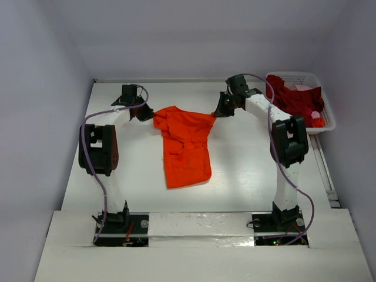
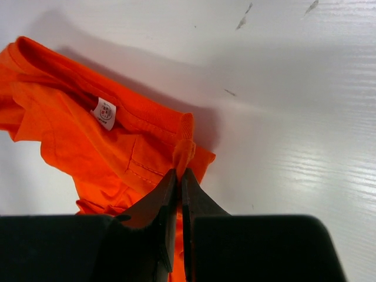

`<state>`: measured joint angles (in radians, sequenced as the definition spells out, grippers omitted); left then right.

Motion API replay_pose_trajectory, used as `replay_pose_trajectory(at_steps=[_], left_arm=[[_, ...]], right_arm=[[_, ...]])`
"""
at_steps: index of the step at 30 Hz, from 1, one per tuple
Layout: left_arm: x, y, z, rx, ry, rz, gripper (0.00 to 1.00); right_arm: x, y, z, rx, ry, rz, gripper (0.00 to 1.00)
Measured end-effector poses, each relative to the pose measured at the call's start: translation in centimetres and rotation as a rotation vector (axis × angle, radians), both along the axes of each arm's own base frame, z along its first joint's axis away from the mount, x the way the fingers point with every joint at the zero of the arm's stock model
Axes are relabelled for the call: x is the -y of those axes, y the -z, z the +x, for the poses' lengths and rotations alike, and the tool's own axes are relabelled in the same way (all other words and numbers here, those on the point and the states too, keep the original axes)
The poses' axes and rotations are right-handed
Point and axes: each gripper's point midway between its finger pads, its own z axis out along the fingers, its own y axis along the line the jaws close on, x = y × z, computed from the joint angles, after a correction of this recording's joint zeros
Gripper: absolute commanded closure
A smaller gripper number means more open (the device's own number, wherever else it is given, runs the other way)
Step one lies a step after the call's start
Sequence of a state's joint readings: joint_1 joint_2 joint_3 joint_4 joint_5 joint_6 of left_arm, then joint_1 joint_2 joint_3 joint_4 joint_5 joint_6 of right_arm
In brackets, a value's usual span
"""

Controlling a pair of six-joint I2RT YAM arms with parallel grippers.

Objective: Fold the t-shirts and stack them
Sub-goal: Fold the long partially folded tshirt into a neat square

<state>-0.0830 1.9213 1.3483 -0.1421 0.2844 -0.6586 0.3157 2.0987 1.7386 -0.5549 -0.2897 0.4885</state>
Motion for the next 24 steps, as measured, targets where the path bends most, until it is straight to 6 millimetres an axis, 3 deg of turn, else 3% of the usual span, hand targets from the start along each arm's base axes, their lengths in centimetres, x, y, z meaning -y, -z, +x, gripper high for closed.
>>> replay_pose_trajectory(at_steps=[6, 13, 24], left_arm=[[0.1, -2.0, -0.2, 0.032, 0.003, -0.006, 1.0], [0.0, -4.6, -1.0, 0.075, 0.005, -0.008, 1.0], [-0.3, -3.9, -2.7, 0.031, 0.035, 0.024, 1.0]], right_arm=[[-0.2, -0.5, -1.1, -0.002, -0.017, 0.007, 1.0], [-0.6, -2.3, -2.6, 0.022, -0.04, 0.028, 1.0], [-0.7, -3.7, -5.5, 0.029, -0.073, 0.046, 1.0]])
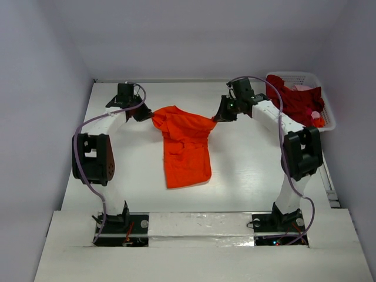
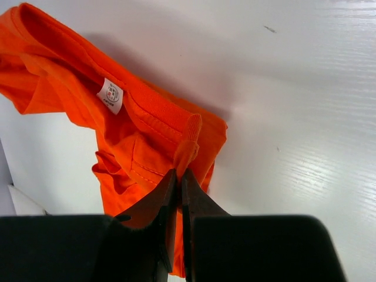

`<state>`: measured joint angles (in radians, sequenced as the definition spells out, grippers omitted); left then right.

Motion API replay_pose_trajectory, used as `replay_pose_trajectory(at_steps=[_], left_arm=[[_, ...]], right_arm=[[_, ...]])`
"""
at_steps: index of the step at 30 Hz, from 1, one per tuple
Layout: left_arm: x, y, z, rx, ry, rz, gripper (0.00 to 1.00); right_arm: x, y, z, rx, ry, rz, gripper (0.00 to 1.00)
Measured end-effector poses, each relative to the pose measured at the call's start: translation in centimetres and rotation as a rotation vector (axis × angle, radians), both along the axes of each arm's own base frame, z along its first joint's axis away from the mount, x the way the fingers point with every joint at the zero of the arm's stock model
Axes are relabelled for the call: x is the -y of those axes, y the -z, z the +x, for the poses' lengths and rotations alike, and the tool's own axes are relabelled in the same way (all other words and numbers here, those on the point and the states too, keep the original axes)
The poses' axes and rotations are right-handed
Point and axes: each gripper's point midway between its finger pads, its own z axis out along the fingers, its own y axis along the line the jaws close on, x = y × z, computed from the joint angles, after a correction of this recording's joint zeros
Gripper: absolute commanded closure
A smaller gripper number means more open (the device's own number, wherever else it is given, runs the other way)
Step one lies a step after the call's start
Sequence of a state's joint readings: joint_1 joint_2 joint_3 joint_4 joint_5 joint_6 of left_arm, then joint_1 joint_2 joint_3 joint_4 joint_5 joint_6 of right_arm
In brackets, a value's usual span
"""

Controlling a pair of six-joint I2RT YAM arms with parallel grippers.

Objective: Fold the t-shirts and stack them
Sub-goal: Fold the long partially folded tshirt into a neat square

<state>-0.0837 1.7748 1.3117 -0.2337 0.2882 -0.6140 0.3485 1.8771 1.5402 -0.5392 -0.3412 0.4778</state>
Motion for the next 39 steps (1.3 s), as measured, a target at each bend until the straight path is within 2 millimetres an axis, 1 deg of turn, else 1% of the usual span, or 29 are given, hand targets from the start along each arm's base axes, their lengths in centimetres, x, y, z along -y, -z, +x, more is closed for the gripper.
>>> replay_pose_trajectory(at_steps=[4, 9, 13, 17, 21, 25, 30, 33, 39], left_arm=[[-0.1, -0.4, -0.5, 0.0, 0.001, 0.002, 1.0], [-0.1, -1.6, -1.5, 0.023, 0.001, -0.001, 1.0], [-0.2, -2.2, -2.4, 0.035, 0.002, -0.001, 1.0], [-0.3, -2.1, -3.4, 0.03, 0.003, 0.0, 1.0], [-0.3, -2.1, -4.3, 0.03, 0.004, -0.001, 1.0], [-0.4, -2.2, -5.5, 0.032, 0.008, -0.004, 1.0], [-0.3, -2.8, -6.3, 0.048, 0.013, -0.011, 1.0], [-0.3, -2.7, -7.0, 0.046, 0.016, -0.014, 1.0], [-0.4, -2.0, -8.0, 0.03, 0.017, -0.013, 1.0]], right_arm=[[0.2, -0.4, -1.1, 0.003, -0.005, 0.004, 1.0], [0.3, -0.9, -2.4, 0.008, -0.014, 0.013, 1.0], [0.5, -0.8, -3.1, 0.003, -0.02, 0.018, 1.0], [0.4, -0.1, -3.8, -0.013, -0.028, 0.014, 1.0], [0.5, 0.1, -4.4, -0.021, -0.031, 0.014, 1.0], [0.5, -0.4, -4.8, -0.009, -0.035, 0.018, 1.0], [0.7, -0.8, -5.4, 0.002, -0.035, 0.022, 1.0], [0.9, -0.5, -5.9, -0.003, -0.035, 0.021, 1.0], [1.3, 1.2, -7.1, -0.041, -0.036, 0.007, 1.0]])
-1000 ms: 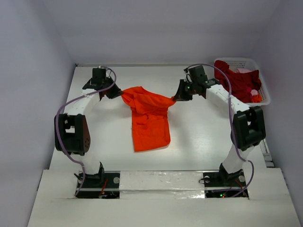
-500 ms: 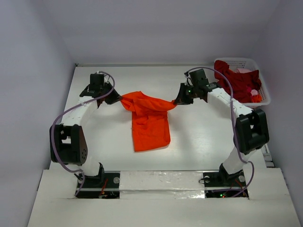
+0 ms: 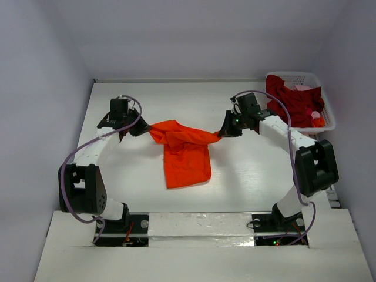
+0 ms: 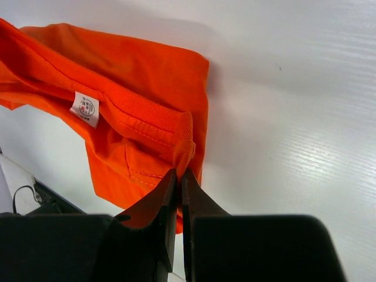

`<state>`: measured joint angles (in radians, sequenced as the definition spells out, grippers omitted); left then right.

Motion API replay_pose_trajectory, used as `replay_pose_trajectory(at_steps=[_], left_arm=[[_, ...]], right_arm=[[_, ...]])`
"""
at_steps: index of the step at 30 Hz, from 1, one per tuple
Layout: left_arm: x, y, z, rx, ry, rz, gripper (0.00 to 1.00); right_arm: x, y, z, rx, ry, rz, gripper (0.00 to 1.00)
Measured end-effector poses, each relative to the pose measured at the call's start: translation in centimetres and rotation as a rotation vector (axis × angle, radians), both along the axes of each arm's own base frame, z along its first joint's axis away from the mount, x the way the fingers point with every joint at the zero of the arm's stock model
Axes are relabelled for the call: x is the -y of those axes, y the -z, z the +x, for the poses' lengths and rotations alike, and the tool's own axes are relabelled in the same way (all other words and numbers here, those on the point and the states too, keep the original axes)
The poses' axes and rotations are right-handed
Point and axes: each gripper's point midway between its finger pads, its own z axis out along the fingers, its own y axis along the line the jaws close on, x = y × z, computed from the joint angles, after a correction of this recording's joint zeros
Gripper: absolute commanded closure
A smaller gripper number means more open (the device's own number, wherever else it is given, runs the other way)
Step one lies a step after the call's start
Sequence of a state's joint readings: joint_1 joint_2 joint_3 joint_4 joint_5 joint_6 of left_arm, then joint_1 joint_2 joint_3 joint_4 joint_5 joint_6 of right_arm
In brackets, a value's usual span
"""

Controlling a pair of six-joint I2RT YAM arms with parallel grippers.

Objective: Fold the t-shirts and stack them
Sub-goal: Fold the long partially folded tshirt into a neat square

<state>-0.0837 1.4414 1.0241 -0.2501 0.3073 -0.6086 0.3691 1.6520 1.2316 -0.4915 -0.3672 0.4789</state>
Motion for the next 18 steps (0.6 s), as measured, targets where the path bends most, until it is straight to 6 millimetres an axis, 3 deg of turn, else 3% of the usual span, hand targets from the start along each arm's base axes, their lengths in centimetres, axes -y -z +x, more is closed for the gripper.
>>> replay_pose_trajectory(at_steps=[11, 18], left_arm=[[-0.1, -0.2, -2.2, 0.017, 0.004, -0.006, 1.0], [-0.1, 0.0, -3.1, 0.015, 0.006, -0.009, 1.0]], right_arm=[[0.2, -2.2, -1.3, 0.055, -0.005, 0.022, 1.0], [0.5, -0.9, -2.8, 0.019, -0.009, 0.012, 1.0]])
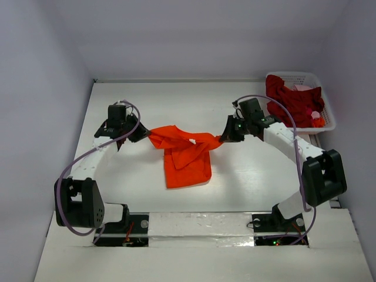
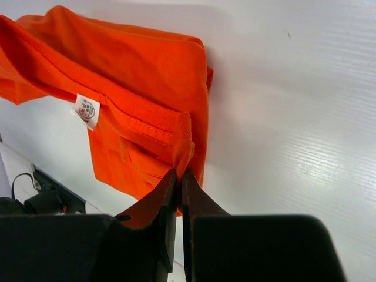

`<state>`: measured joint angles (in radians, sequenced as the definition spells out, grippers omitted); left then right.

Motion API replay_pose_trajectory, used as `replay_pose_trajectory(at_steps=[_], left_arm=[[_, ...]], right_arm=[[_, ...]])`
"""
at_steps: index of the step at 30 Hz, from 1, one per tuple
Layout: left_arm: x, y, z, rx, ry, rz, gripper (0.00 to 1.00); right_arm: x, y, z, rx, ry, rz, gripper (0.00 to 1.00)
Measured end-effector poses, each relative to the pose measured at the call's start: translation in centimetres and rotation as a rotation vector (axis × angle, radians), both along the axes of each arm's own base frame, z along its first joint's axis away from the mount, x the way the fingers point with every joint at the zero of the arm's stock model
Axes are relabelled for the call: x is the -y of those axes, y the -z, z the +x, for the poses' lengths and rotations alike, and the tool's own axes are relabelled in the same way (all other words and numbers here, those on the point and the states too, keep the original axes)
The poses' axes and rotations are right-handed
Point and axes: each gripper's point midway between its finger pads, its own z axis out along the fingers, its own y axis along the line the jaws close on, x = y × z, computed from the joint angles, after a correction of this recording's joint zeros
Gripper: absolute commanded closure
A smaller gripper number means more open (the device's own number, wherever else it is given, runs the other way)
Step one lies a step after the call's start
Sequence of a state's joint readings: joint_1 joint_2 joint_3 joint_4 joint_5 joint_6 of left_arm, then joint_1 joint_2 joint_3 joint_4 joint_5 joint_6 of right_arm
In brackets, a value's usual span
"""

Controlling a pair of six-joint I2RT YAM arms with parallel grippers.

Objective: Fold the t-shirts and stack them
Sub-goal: Fold the long partially folded tshirt into a neat square

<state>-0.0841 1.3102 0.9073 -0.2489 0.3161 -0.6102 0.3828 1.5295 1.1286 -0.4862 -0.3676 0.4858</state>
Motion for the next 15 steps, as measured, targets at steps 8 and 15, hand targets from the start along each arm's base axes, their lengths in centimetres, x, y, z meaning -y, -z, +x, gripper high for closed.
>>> replay_pose_trajectory(at_steps=[8, 15], left_arm=[[0.1, -0.9, -0.2, 0.022, 0.004, -0.006, 1.0], [0.3, -1.5, -0.9, 0.026, 0.011, -0.012, 1.0]], right_arm=[[0.1, 0.1, -0.5, -0.003, -0.004, -0.002, 1.0], [-0.2, -0.5, -0.7, 0.01, -0.01, 0.005, 1.0]])
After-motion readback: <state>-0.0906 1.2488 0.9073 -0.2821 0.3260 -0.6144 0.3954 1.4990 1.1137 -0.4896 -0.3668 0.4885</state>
